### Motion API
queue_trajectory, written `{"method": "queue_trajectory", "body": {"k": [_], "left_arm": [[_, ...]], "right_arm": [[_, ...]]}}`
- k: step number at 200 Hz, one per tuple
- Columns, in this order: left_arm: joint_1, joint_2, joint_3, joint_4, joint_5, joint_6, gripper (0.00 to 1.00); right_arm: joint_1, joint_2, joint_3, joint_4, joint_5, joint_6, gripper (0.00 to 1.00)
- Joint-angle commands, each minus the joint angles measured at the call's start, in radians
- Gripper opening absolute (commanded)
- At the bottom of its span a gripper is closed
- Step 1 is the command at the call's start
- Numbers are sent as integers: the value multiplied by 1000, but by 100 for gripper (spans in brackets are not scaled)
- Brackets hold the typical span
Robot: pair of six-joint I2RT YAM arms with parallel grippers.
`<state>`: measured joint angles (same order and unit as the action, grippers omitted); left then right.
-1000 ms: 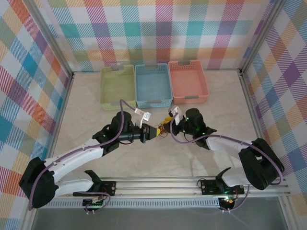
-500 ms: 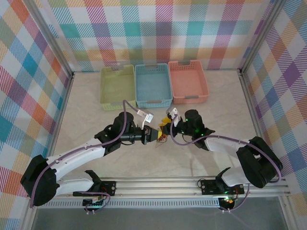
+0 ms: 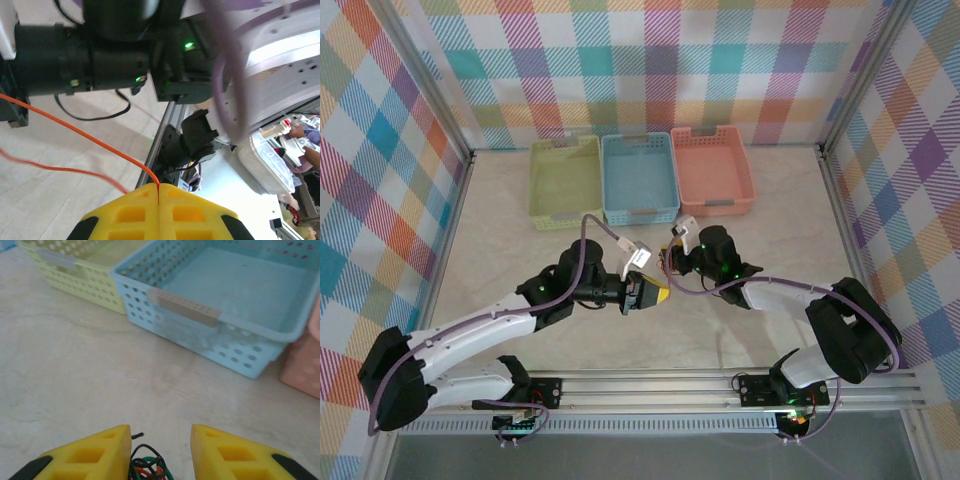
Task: Untangle the cables
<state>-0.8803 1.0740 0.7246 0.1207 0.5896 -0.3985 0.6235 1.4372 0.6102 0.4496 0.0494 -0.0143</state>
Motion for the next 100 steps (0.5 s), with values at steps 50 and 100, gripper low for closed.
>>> {"method": "queue_trajectory", "body": {"k": [50,100], "left_arm": [[-17,-301,-28,-63,-147,65,0],[-16,-422,-40,-119,-261,86,0]], "right_arm": [[-57,47,74,-123,86,65,37],[-67,92,116,-190,88,79,37]]}}
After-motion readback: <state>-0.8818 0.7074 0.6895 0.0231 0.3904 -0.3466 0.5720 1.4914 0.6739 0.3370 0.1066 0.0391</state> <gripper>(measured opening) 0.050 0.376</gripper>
